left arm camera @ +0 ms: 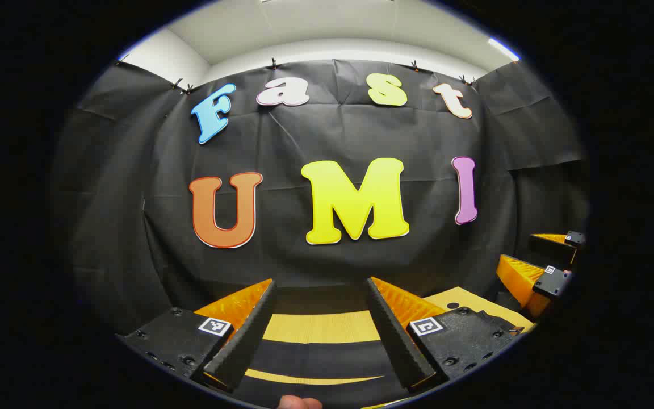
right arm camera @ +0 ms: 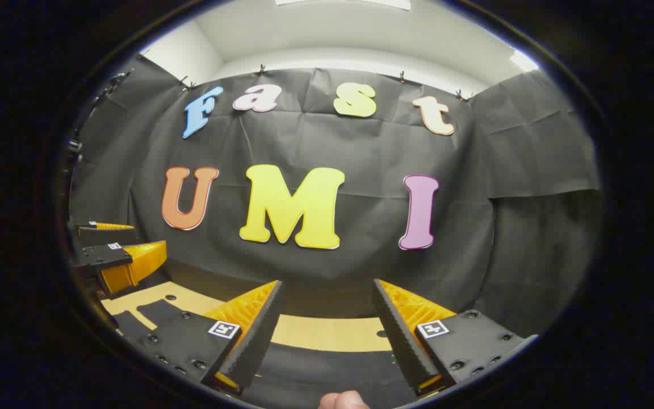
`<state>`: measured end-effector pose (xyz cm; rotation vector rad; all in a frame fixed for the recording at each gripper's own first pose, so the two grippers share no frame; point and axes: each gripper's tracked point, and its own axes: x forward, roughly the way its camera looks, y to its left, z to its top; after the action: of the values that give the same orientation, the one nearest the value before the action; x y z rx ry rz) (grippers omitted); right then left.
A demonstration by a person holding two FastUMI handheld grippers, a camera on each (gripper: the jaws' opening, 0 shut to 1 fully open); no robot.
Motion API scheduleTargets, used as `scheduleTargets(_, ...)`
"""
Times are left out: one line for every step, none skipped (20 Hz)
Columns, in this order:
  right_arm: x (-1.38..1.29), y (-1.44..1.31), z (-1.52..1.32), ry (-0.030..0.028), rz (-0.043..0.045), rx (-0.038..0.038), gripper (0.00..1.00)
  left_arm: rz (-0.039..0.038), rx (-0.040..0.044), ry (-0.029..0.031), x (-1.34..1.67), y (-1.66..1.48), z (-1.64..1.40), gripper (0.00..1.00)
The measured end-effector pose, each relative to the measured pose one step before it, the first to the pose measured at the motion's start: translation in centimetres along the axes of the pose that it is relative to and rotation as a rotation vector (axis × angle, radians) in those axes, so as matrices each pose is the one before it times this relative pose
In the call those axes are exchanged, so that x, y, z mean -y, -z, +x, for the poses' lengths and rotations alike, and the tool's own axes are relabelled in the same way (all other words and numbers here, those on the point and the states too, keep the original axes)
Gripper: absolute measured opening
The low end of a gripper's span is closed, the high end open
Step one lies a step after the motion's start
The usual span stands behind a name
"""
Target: Grasp the waist and the cuffs of the jeans and fold them to make the two legs overlap; first hold the waist and fold one-third of the jeans toward the cuffs, then hold the cuffs and fold the remaining one-third in the same direction to finish folding.
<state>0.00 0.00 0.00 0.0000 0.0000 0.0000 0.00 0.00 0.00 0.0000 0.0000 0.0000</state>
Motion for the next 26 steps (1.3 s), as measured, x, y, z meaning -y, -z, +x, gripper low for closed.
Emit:
scheduleTargets(0.081, 0.088, 0.097, 0.00244, -0.00718, -0.00125, 0.96, 0.00076, -0.00406, 0.00219, -0.041, 0.020, 0.059, 0.98)
scheduleTargets(0.095, -0.084, 0.171, 0.00140, -0.00703, -0.00212, 0.96, -0.00243, -0.00518, 0.00324, 0.020, 0.089, 0.054, 0.98)
scheduleTargets(-0.053, -0.162, 0.038, 0.00021, 0.00010, 0.00276, 0.95, -0.00401, -0.00411, 0.00216, -0.051, 0.025, 0.035, 0.98)
scheduleTargets(-0.052, -0.271, 0.080, 0.00104, -0.00126, 0.00374, 0.96, -0.00452, 0.00166, 0.00143, -0.032, 0.078, 0.061, 0.98)
scheduleTargets(0.150, 0.020, 0.007, 0.00134, -0.00457, 0.00226, 0.96, -0.00256, 0.00043, 0.00052, -0.018, 0.114, 0.160, 0.98)
scheduleTargets(-0.063, -0.098, 0.019, -0.00008, -0.00237, -0.00069, 0.96, -0.00084, -0.00182, -0.00104, -0.035, 0.091, 0.061, 0.98)
scheduleTargets(0.038, 0.066, 0.064, 0.00117, -0.00008, -0.00033, 0.96, -0.00017, -0.00133, -0.00095, -0.038, -0.014, 0.018, 0.98)
scheduleTargets(0.055, 0.040, -0.019, 0.00268, 0.00055, -0.00229, 0.96, -0.00397, 0.00023, 0.00232, 0.039, -0.077, 0.020, 0.98)
scheduleTargets(0.067, 0.190, -0.052, 0.00342, 0.00009, -0.00219, 0.96, -0.00354, 0.00038, -0.00032, 0.014, 0.026, 0.056, 0.98)
scheduleTargets(0.052, 0.069, 0.055, 0.00163, 0.00148, -0.00116, 0.96, -0.00014, -0.00214, -0.00065, -0.062, 0.020, 0.034, 0.98)
scheduleTargets(0.031, 0.025, -0.007, 0.00300, 0.00022, -0.00199, 0.96, -0.00100, 0.00088, -0.00199, -0.055, -0.001, -0.002, 0.98)
scheduleTargets(0.133, -0.044, -0.036, 0.00386, -0.00069, 0.00105, 0.96, -0.00213, 0.00183, 0.00045, 0.010, 0.043, 0.071, 0.98)
scheduleTargets(0.113, -0.004, -0.059, 0.00274, 0.00043, 0.00059, 0.96, -0.00055, 0.00121, -0.00006, -0.027, 0.023, 0.104, 0.98)
scheduleTargets(0.061, -0.035, 0.049, 0.00335, 0.00185, -0.00280, 0.96, 0.00255, -0.00099, -0.00060, -0.069, 0.060, 0.021, 0.98)
scheduleTargets(0.203, 0.108, 0.028, 0.00488, 0.00101, -0.00287, 0.96, -0.00320, 0.00484, -0.00034, -0.022, 0.041, -0.025, 0.98)
scheduleTargets(0.356, -0.083, -0.047, 0.00969, 0.00310, 0.00026, 0.96, -0.00871, 0.00309, 0.00167, 0.072, -0.027, 0.013, 1.00)
scheduleTargets(0.349, 0.063, -0.219, 0.00588, 0.00159, -0.00124, 0.95, -0.01059, -0.00160, 0.00035, 0.083, 0.082, 0.095, 0.98)
scheduleTargets(0.420, 0.002, -0.135, 0.00934, -0.00108, -0.00128, 0.95, -0.00798, -0.00652, 0.00291, 0.133, 0.135, 0.070, 0.98)
scheduleTargets(0.277, 0.417, -0.062, 0.00523, -0.00203, -0.00710, 0.95, -0.00569, -0.00804, 0.00411, -0.034, 0.094, 0.037, 0.98)
scheduleTargets(0.203, 0.199, -0.030, 0.00478, -0.00203, -0.00447, 0.95, -0.00505, -0.00183, 0.00322, -0.036, 0.079, 0.066, 0.98)
scheduleTargets(0.412, 0.068, -0.120, 0.00636, -0.00330, -0.00321, 0.95, -0.00295, -0.00391, 0.00353, 0.027, 0.006, -0.029, 0.98)
scheduleTargets(0.335, 0.073, 0.007, 0.00719, -0.00046, -0.00291, 0.96, -0.00225, -0.00301, 0.00514, 0.048, 0.141, 0.055, 0.98)
scheduleTargets(0.395, 0.195, -0.039, 0.00645, 0.00134, -0.00320, 0.96, -0.00088, -0.00422, 0.00383, 0.025, 0.239, 0.130, 0.98)
scheduleTargets(0.505, 0.060, 0.069, 0.00884, 0.00174, -0.00273, 0.95, -0.00270, -0.00625, 0.00681, 0.134, 0.297, 0.177, 0.89)
scheduleTargets(0.451, 0.224, -0.014, 0.00573, 0.00140, -0.00496, 0.95, -0.00287, -0.00644, 0.00383, 0.041, 0.156, 0.085, 0.98)
scheduleTargets(0.321, 0.155, 0.092, 0.00390, 0.00350, -0.00553, 0.96, -0.00210, -0.00398, -0.00002, -0.110, 0.151, 0.097, 0.89)
